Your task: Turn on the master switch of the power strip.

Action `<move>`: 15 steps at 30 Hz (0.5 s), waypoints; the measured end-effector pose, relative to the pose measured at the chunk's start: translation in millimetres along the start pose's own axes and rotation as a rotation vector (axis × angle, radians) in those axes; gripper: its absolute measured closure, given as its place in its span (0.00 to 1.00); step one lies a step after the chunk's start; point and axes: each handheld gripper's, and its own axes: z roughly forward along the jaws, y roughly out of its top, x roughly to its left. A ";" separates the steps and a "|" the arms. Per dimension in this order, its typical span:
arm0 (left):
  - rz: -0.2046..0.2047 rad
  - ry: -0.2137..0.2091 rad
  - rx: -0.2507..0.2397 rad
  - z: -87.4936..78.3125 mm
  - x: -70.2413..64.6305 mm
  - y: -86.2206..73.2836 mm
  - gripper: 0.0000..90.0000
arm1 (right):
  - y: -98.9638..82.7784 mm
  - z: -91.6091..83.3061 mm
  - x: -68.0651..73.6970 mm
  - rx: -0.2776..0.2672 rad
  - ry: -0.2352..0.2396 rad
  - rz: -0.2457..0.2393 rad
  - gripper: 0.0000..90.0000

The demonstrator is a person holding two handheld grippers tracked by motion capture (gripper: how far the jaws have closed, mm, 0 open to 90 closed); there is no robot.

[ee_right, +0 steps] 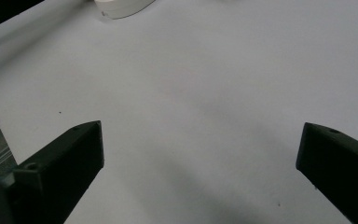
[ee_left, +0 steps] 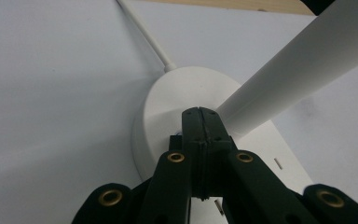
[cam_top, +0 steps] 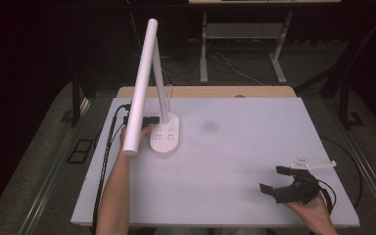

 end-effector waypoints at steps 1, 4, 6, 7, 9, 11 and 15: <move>-0.014 0.001 0.005 0.5 0.2 0.9 1.00 | 0.0 0.2 0.1 0.000 0.000 0.000 0.00; -0.055 -0.018 0.009 0.8 2.8 1.2 1.00 | -0.1 0.0 0.7 0.000 -0.001 -0.001 0.00; -0.055 -0.018 0.009 1.2 2.9 0.8 1.00 | -0.3 -0.2 0.7 0.000 0.001 -0.004 0.00; -0.053 -0.016 0.011 1.5 2.4 1.2 1.00 | -0.4 -0.2 0.3 -0.003 -0.001 -0.009 0.00; -0.042 -0.004 0.016 1.8 0.9 2.0 1.00 | -0.7 -0.6 0.6 0.000 -0.001 -0.003 0.00; -0.071 -0.007 0.026 1.8 1.2 3.0 1.00 | -0.8 -0.3 0.3 -0.004 -0.002 -0.007 0.00; -0.049 0.006 0.038 2.4 -0.4 4.6 1.00 | -0.9 -0.6 0.8 -0.004 -0.001 -0.011 0.00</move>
